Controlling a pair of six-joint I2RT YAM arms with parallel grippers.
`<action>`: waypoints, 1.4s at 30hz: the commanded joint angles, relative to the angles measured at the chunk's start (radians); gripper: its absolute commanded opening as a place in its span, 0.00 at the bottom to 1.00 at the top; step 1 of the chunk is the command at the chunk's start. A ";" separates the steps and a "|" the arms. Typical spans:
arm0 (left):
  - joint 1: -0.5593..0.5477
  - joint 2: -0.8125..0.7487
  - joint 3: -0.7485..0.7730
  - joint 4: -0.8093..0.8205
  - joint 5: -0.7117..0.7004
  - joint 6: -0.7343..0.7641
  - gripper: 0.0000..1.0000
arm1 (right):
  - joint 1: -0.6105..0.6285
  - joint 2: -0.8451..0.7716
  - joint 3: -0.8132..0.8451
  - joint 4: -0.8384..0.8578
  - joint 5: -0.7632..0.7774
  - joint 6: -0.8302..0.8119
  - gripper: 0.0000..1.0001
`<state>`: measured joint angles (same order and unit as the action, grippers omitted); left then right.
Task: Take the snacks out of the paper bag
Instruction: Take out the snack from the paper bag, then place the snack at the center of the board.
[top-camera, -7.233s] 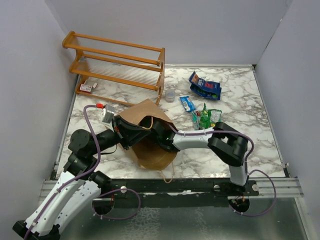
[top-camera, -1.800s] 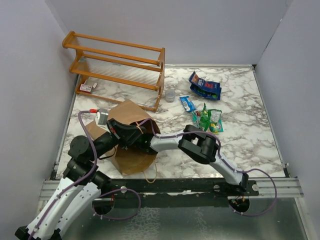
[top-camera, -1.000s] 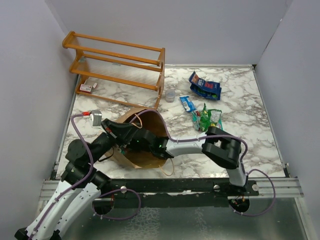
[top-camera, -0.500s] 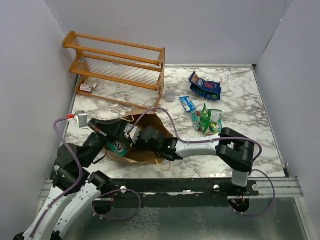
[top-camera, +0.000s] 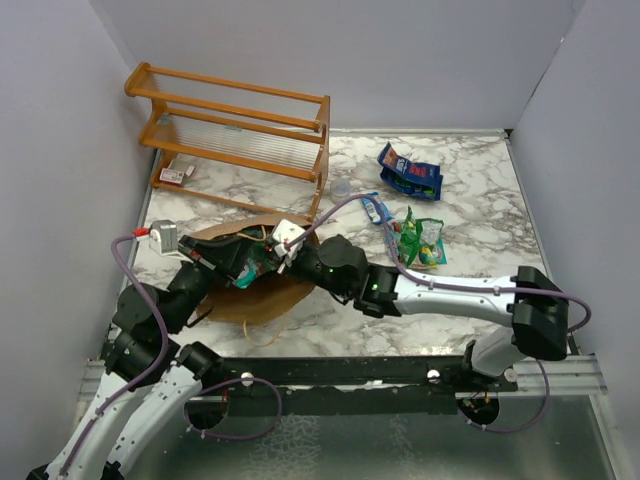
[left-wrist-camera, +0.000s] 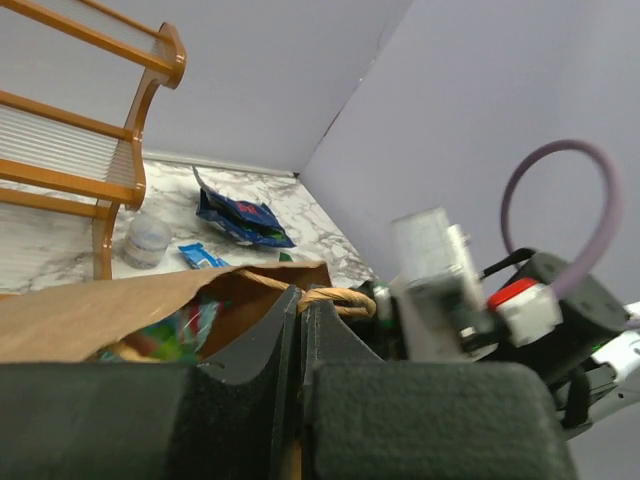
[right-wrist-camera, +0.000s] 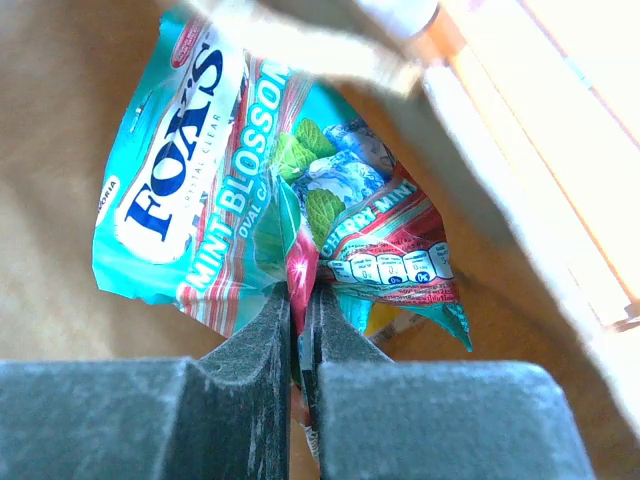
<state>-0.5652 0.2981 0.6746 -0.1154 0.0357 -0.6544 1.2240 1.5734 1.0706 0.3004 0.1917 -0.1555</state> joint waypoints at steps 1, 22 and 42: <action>0.001 0.000 -0.013 0.003 -0.008 0.012 0.00 | 0.006 -0.106 -0.028 0.068 0.046 -0.019 0.01; 0.001 0.007 0.005 -0.030 -0.062 0.017 0.00 | 0.006 -0.384 -0.106 -0.096 -0.170 -0.100 0.01; 0.000 0.029 0.046 -0.061 -0.084 0.032 0.00 | 0.006 -0.810 -0.305 0.044 0.416 -0.324 0.01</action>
<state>-0.5652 0.3206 0.6941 -0.1623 -0.0288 -0.6353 1.2251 0.7937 0.8204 0.1864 0.3149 -0.4255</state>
